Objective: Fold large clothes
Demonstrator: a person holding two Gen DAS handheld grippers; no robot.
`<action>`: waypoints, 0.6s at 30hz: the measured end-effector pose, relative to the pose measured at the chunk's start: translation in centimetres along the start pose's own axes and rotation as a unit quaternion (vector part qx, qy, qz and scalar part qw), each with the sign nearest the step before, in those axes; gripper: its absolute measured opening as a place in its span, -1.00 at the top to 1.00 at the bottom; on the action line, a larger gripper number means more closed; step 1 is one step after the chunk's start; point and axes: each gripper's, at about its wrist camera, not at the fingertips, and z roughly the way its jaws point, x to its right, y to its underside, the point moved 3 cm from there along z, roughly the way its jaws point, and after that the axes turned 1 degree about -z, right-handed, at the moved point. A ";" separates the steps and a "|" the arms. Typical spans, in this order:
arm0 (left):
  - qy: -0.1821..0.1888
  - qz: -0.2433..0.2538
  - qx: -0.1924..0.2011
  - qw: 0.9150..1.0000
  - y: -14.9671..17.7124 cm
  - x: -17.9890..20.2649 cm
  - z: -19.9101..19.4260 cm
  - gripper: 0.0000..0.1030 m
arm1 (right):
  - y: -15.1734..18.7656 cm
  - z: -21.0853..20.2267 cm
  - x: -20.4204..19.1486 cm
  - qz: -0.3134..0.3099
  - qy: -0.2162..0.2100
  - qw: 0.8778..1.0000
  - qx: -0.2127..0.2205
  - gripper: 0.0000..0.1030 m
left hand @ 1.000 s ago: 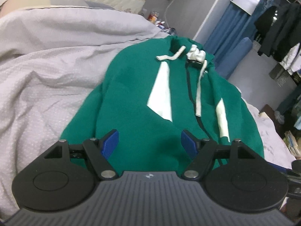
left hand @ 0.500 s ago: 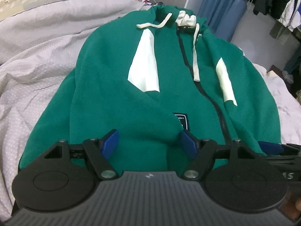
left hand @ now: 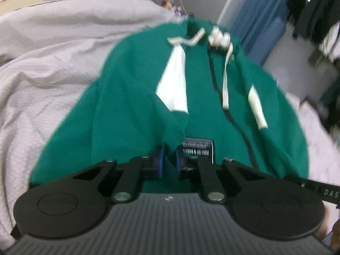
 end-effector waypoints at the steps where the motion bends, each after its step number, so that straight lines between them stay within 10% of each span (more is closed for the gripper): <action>1: 0.001 -0.006 0.016 1.000 -0.4 -0.4 -0.8 0.75 | -0.3 -0.5 0.3 0.007 -0.002 1.000 0.004 0.78; 9: -0.025 -0.098 0.115 0.988 -7.4 -6.9 -6.0 0.76 | -6.9 -5.6 6.8 0.056 0.026 0.996 0.060 0.81; 18: -0.142 -0.090 0.177 0.970 -22.6 -15.0 -7.5 0.78 | -19.0 -12.0 20.4 0.126 0.133 0.970 0.161 0.81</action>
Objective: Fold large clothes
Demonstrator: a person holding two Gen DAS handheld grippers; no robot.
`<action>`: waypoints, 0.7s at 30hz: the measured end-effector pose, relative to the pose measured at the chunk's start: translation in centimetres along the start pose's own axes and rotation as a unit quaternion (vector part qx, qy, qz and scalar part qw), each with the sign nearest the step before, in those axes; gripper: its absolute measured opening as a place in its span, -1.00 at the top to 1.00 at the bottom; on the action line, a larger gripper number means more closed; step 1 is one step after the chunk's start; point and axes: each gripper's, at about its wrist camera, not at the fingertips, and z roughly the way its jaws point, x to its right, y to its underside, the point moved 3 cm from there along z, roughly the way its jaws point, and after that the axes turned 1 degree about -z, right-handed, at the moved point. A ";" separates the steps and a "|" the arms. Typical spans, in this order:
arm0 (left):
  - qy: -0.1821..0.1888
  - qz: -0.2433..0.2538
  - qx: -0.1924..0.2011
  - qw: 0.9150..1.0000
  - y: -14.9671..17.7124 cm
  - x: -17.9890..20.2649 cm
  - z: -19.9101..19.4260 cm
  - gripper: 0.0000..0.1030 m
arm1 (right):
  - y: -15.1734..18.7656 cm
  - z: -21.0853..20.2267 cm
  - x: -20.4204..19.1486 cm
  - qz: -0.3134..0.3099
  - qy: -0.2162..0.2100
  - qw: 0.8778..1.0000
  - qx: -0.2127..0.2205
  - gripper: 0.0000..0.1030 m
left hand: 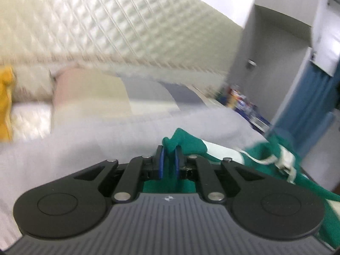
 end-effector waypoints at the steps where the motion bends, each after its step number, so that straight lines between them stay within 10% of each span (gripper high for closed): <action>1: -0.009 -0.003 0.004 1.000 -1.3 -0.2 1.0 0.78 | -1.4 0.8 1.3 0.006 0.018 1.000 0.009 0.81; 10: -0.132 0.072 0.030 0.988 -7.5 -1.6 14.2 0.77 | -5.9 12.0 12.1 0.069 0.154 0.986 0.012 0.82; 21: -0.228 0.047 -0.039 0.972 -5.6 -8.9 23.6 0.81 | 1.3 23.3 19.2 0.088 0.198 0.974 -0.066 0.80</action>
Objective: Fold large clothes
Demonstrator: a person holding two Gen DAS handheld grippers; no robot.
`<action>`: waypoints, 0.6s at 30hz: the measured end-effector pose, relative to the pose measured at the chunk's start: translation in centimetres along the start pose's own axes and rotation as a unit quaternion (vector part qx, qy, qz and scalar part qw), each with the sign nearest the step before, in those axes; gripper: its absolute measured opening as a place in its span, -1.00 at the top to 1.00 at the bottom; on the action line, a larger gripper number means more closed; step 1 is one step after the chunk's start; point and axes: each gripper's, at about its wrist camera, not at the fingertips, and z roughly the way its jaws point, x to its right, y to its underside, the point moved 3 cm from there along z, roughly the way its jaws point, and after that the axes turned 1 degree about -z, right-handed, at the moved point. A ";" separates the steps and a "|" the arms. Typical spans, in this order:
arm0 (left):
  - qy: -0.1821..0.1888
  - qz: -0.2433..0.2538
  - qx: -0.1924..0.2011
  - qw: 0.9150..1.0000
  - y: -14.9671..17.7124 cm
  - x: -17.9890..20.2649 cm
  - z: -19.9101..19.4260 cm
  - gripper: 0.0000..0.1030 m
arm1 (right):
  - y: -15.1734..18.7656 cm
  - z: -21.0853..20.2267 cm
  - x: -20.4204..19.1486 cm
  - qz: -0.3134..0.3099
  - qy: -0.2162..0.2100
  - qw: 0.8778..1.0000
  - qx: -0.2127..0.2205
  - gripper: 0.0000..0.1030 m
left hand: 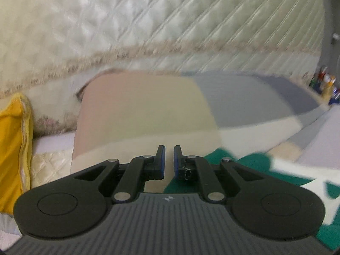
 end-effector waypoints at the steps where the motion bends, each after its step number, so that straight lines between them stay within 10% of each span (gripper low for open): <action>1: -0.005 -0.004 -0.004 1.000 0.2 -0.3 0.3 0.81 | 0.5 0.4 -0.3 -0.002 0.000 1.000 0.001 0.80; 7: 0.036 -0.032 0.024 0.999 0.6 -1.1 -1.6 0.65 | 0.8 -1.6 -1.5 -0.016 0.018 1.000 0.020 0.61; 11: 0.054 -0.036 0.045 0.997 1.7 -0.8 -5.8 -0.05 | 1.4 -5.1 -1.5 0.005 -0.003 0.999 0.032 -0.42; 18: 0.128 -0.026 0.061 0.990 6.2 -1.7 -15.4 -0.22 | 4.4 -14.6 -4.9 -0.057 -0.081 0.991 0.087 -0.40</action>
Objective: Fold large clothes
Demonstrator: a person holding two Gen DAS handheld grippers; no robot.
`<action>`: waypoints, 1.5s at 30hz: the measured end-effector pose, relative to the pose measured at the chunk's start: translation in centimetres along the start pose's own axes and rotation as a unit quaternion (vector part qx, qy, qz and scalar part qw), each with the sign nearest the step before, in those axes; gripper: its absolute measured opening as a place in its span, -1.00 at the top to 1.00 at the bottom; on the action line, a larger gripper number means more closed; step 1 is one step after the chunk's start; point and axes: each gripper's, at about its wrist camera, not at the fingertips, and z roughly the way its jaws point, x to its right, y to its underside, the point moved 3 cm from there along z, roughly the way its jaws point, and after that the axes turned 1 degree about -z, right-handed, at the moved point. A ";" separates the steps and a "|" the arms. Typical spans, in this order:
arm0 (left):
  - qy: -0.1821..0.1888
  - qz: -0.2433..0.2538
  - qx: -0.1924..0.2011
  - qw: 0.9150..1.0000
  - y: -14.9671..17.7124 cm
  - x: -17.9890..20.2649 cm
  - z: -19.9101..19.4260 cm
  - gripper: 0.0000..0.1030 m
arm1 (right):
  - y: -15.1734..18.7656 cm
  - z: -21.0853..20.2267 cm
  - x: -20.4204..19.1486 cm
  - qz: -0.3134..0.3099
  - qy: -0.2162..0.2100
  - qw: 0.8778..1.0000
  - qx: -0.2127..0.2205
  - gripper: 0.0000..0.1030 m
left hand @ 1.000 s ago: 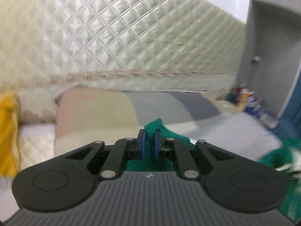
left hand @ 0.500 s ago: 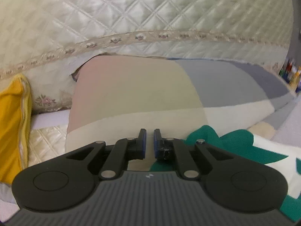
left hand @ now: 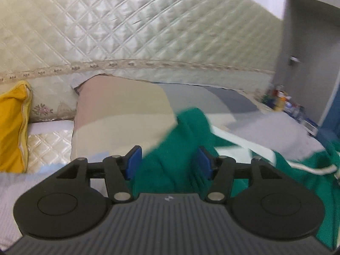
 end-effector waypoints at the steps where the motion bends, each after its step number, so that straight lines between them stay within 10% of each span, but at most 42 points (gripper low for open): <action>1: 0.009 0.007 -0.004 1.000 0.7 0.3 -1.1 -0.22 | 0.3 -1.3 -0.8 0.000 -0.017 1.000 0.003 -0.40; 11: 0.171 -0.022 -0.090 0.981 8.9 6.1 -12.4 -0.22 | 4.4 -12.9 -11.1 -0.028 -0.208 0.977 -0.025 -0.40; 20: 0.313 -0.135 -0.244 0.908 20.4 10.6 -18.8 -0.22 | 13.9 -18.3 -14.8 0.013 -0.340 0.929 -0.146 -0.41; 31: 0.315 -0.191 -0.377 0.850 29.2 11.6 -17.9 -0.22 | 24.2 -17.0 -14.6 0.159 -0.387 0.840 -0.347 -0.45; 37: 0.311 -0.253 -0.390 0.829 30.9 11.1 -15.7 -0.23 | 25.2 -16.0 -14.0 0.177 -0.355 0.850 -0.348 -0.45; 45: 0.340 -0.312 -0.402 0.791 31.3 11.4 -14.7 -0.22 | 25.0 -14.9 -13.6 0.235 -0.387 0.823 -0.344 -0.44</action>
